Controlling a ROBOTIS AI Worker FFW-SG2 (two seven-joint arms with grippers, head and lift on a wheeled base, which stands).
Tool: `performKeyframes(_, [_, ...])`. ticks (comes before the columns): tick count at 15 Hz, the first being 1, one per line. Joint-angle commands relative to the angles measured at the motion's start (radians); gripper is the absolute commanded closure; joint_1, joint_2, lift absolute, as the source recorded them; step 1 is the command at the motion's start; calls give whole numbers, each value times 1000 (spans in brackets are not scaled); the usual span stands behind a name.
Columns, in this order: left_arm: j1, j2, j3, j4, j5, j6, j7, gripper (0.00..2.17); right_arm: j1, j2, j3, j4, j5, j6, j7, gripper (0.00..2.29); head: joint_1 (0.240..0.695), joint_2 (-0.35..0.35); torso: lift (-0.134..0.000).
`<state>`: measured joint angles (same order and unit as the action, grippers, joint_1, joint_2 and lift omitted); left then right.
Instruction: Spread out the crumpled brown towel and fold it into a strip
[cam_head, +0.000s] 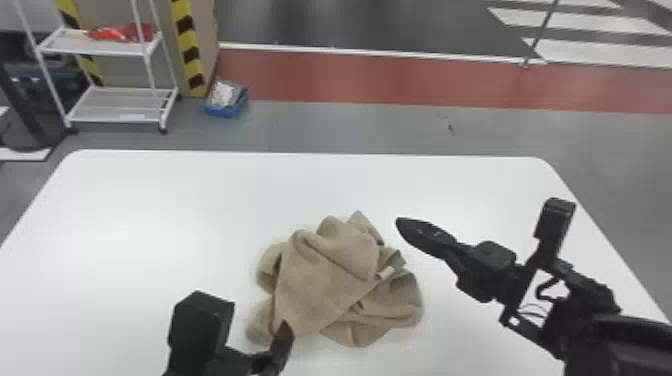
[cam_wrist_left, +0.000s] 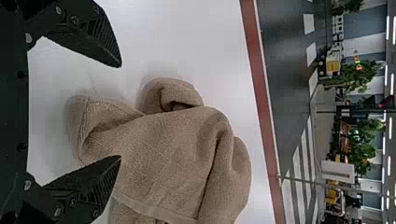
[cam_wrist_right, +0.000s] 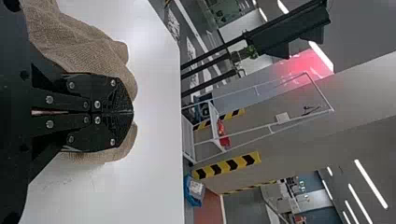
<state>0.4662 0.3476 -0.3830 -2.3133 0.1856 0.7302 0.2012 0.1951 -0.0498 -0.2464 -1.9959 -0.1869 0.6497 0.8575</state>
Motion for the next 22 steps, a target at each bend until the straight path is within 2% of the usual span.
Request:
performKeyframes(1, [3, 4, -4, -5, 0, -1, -3, 299, -3, -2, -16, 2, 14, -3, 0, 2013, 695, -121, -124])
performKeyframes(5, [-1, 4, -16, 0, 15, -31, -17, 299, 0, -5, -34, 17, 26, -6, 0, 2013, 695, -152, -124])
performKeyframes(7, [-6, 1, -17, 9, 26, -25, -48, 610, 1, -7, -39, 25, 27, -9, 0, 2013, 695, -168, -124])
performKeyframes(9, [-18, -4, -19, 26, 26, 12, -74, 724, 6, -5, -37, 28, 29, -15, 0, 2013, 695, -188, -124])
performKeyframes(11, [-23, -7, -19, 43, 25, 12, -69, 701, 10, -5, -37, 26, 26, -18, 2, 2013, 695, -195, -124])
performKeyframes(12, [-24, -7, -19, 46, 17, 9, -59, 458, 12, -5, -37, 23, 24, -18, 2, 2013, 695, -195, -124])
performKeyframes(13, [-24, -7, -19, 51, 11, 9, -55, 404, 17, -5, -37, 22, 23, -21, 8, 2013, 695, -191, -124])
performKeyframes(18, [-34, -12, -20, 80, 8, -7, -66, 414, 24, -5, -39, 15, 14, -31, 20, 2013, 695, -176, -124])
performKeyframes(19, [-38, -15, -25, 87, 0, -7, -71, 562, 26, -5, -39, 14, 12, -31, 28, 2013, 695, -178, -124])
performKeyframes(20, [-43, -15, -30, 92, -2, -1, -71, 903, 29, -5, -40, 11, 10, -34, 28, 2013, 695, -179, -124])
performKeyframes(22, [-46, -16, -40, 86, -18, 9, -68, 1403, 30, -5, -39, 8, 9, -34, 28, 2013, 695, -180, -124])
